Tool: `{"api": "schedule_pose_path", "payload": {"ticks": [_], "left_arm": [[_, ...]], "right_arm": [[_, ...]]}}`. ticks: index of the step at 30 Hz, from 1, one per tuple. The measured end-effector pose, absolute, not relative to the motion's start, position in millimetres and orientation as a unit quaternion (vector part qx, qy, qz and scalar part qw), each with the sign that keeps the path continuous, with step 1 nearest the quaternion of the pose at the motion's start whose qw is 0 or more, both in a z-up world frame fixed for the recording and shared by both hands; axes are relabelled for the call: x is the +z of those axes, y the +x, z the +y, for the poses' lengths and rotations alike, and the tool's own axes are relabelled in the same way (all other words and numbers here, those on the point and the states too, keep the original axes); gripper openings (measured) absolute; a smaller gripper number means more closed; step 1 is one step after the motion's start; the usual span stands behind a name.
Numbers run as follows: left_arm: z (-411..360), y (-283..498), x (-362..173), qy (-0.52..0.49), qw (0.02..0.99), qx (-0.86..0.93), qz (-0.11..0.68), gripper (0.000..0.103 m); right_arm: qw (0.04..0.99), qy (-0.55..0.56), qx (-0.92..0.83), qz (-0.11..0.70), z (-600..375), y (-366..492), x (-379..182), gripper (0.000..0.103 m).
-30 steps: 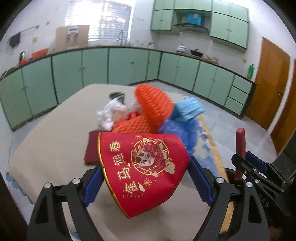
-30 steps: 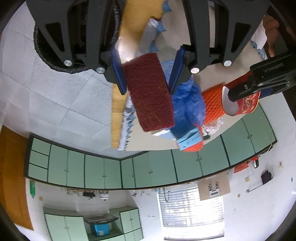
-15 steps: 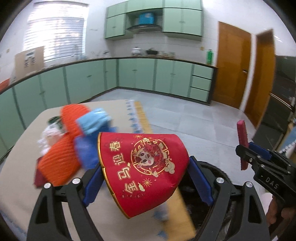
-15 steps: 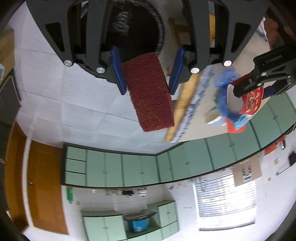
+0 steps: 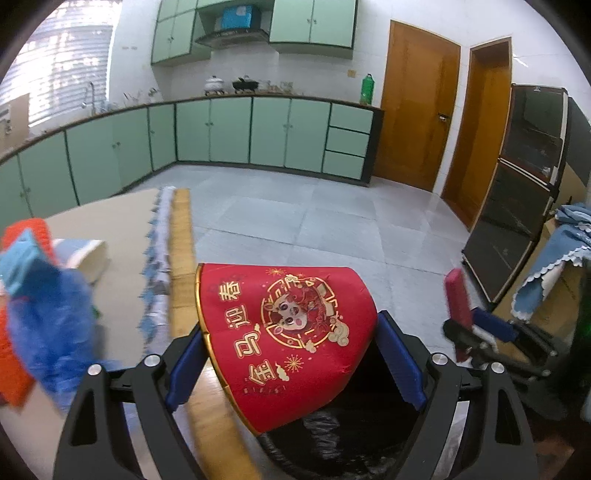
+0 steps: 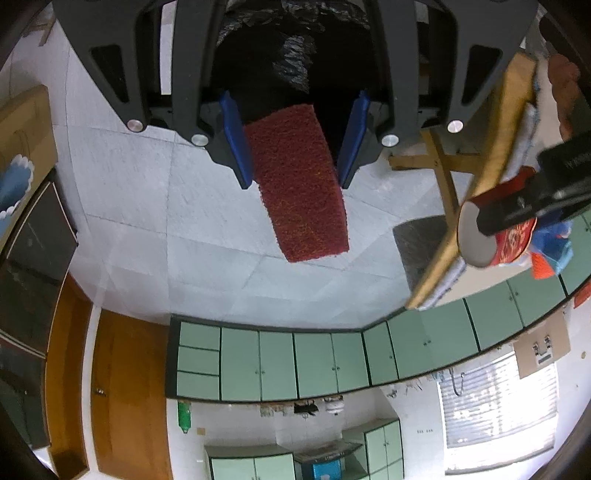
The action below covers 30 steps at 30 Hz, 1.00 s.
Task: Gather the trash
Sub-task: 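Carry both items over the black bin and open both grippers to drop them, then move both tools back over the trash pile on the table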
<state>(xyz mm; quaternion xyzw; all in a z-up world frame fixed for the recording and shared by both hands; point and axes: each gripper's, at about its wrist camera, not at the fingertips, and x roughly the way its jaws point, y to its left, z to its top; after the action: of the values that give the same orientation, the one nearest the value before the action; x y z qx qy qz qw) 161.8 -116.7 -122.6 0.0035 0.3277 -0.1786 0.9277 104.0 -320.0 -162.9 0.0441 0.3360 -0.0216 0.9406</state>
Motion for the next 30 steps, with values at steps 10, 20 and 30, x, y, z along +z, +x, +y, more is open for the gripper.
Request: {"api": "schedule_pose_path", "payload": {"ticks": [10, 20, 30], "left_arm": [[-126.0, 173.2, -125.1, -0.026, 0.915, -0.206, 0.345, 0.094], [-79.8, 150.1, -88.3, -0.024, 0.945, -0.148, 0.290, 0.096], [17.9, 107.0, -57.7, -0.017, 0.971, -0.021, 0.238, 0.097]], "right_arm": [[0.931, 0.052, -0.059, 0.356, -326.4, 109.7, -184.9, 0.074], [0.946, 0.044, -0.053, 0.315, -305.2, 101.0, -157.0, 0.086], [0.962, 0.043, 0.022, 0.269, -238.0, 106.1, -116.5, 0.088]]}}
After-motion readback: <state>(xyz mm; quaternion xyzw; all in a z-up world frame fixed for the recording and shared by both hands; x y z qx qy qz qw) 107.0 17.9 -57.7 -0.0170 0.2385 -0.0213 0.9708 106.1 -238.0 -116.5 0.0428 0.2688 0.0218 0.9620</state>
